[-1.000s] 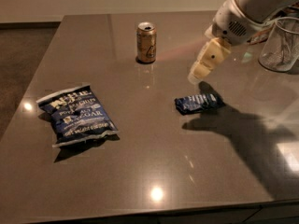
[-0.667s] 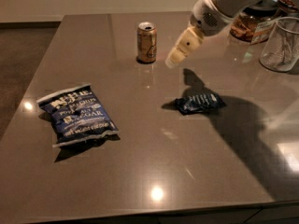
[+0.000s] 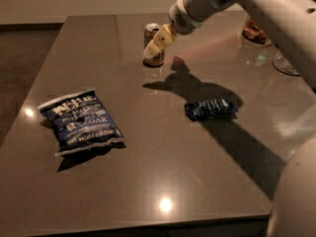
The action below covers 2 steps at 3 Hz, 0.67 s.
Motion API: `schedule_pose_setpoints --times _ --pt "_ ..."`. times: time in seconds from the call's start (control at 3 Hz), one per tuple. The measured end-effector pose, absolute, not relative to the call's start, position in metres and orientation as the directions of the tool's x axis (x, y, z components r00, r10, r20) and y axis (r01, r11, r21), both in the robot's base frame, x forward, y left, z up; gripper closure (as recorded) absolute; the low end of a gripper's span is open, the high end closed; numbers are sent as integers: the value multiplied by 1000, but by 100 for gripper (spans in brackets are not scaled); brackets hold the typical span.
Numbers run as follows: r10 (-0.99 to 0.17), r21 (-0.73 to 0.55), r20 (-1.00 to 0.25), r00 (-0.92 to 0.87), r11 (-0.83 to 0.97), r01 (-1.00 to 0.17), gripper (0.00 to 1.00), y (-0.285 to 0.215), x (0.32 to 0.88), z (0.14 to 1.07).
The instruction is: Knock orange can over
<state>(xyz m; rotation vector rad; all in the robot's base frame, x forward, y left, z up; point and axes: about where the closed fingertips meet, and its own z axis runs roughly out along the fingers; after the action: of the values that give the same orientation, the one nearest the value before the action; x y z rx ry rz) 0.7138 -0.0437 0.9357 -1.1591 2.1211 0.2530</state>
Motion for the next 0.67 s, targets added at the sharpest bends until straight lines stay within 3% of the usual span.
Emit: schedule_pose_setpoints --times 0.67 --pt "-601 -142 -708 -371 636 -758 0 -24 758 914"
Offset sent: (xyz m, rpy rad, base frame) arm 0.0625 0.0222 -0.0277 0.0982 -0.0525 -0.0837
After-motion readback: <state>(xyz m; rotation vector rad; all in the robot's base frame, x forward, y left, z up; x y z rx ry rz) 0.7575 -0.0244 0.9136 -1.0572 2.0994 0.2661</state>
